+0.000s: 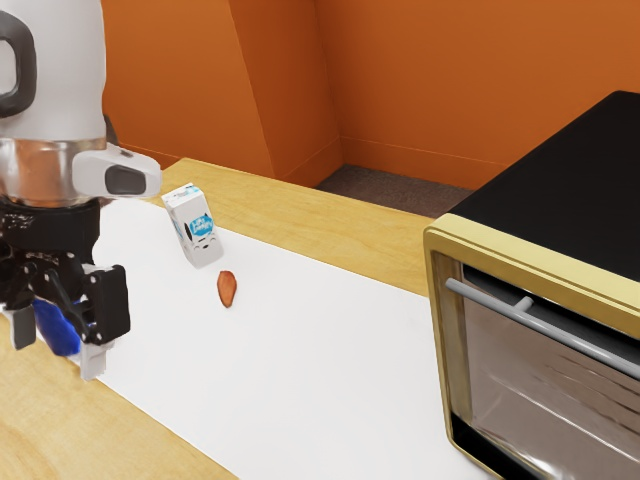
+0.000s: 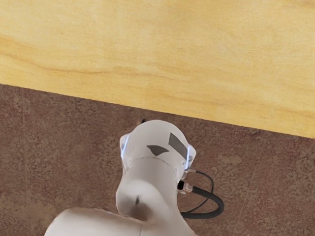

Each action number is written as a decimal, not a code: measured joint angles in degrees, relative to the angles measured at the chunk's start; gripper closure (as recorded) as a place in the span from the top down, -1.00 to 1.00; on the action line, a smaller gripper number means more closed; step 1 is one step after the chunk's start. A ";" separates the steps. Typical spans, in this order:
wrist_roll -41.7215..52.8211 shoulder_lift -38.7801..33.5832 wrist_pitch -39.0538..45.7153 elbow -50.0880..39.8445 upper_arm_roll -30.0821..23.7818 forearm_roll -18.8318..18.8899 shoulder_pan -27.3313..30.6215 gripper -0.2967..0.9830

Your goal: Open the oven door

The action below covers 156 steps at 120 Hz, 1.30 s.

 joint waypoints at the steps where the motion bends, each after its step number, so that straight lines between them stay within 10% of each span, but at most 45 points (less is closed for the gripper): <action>1: -0.40 0.32 0.92 0.03 0.47 -0.04 0.02 0.54; 30: -10.22 2.20 16.80 0.85 3.60 1.16 0.74 0.54; 42: -13.29 -16.27 23.68 -14.40 2.32 0.95 0.49 0.54; 62: -23.91 -26.08 47.15 -31.19 -6.95 -9.79 -3.57 0.53; 111: -53.71 -9.69 82.77 -31.00 -8.72 -8.49 -12.85 0.53; 156: -76.76 -6.58 98.66 -33.09 -9.90 -5.63 -13.28 0.53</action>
